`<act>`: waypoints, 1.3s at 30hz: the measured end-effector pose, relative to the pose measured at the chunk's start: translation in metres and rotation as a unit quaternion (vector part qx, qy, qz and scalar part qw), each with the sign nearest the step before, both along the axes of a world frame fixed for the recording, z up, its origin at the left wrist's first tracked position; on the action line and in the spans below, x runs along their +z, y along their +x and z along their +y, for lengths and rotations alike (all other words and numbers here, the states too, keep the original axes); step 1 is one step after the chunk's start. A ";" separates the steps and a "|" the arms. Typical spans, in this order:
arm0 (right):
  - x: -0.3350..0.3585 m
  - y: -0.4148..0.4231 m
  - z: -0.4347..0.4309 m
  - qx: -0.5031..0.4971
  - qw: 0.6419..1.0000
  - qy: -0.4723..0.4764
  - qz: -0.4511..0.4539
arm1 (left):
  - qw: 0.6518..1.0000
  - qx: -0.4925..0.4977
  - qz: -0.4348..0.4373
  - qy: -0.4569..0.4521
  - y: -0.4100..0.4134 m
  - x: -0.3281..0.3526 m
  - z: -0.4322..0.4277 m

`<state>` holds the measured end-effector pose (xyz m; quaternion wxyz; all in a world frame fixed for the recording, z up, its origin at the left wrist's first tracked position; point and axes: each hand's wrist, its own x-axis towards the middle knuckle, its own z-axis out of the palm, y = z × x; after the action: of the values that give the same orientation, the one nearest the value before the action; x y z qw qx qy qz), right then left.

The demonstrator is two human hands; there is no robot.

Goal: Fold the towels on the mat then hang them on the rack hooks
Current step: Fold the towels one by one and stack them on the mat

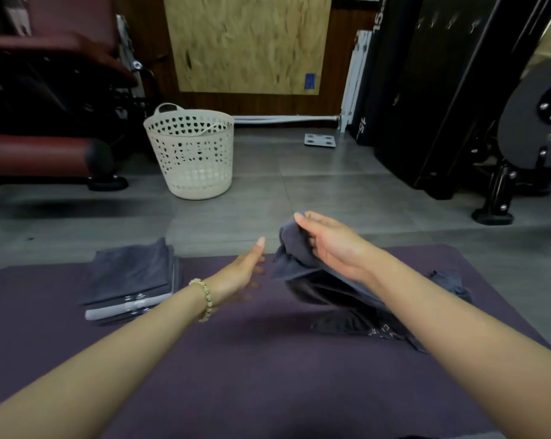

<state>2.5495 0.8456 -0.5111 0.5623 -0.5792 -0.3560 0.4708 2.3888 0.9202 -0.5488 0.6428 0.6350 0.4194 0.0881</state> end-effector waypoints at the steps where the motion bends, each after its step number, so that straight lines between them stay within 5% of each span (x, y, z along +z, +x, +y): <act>1: 0.011 -0.008 -0.002 0.009 1.000 0.013 0.008 | 0.996 -0.013 -0.002 -0.086 -0.011 0.002 -0.004; 3: 0.031 -0.027 -0.005 0.023 0.999 0.033 0.021 | 0.974 -0.032 -0.062 -0.214 -0.030 0.010 -0.011; 5: 0.040 -0.045 -0.007 0.043 0.998 0.033 0.020 | 0.956 0.005 -0.155 -0.248 -0.043 0.023 -0.012; 14: 0.015 -0.077 -0.002 -0.031 0.997 0.013 0.066 | 0.942 0.259 -0.200 -0.079 -0.087 0.030 0.017; 17: -0.010 -0.086 -0.006 0.111 0.986 -0.121 0.027 | 0.933 0.273 -0.222 -0.072 -0.099 0.027 0.031; 19: -0.024 -0.092 -0.007 0.252 0.944 -0.210 -0.038 | 0.934 0.271 -0.221 -0.069 -0.103 0.021 0.036; 21: -0.039 -0.090 -0.001 0.270 0.927 -0.242 -0.099 | 0.937 0.274 -0.208 -0.059 -0.110 0.010 0.041; 25: -0.083 -0.076 0.022 0.121 0.961 -0.225 -0.103 | 0.952 0.291 -0.073 0.054 -0.129 -0.029 0.063; 28: -0.128 -0.072 0.036 0.121 0.951 -0.260 -0.115 | 0.951 0.276 0.057 0.125 -0.145 -0.064 0.070; 39: -0.318 -0.074 0.075 0.122 0.904 -0.353 -0.209 | 0.952 0.149 0.259 0.072 -0.154 -0.257 0.080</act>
<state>2.4752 0.9206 -0.8293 0.1718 -0.7772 -0.3435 0.4984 2.2353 0.9998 -0.8061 0.4442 0.6107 0.6539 0.0460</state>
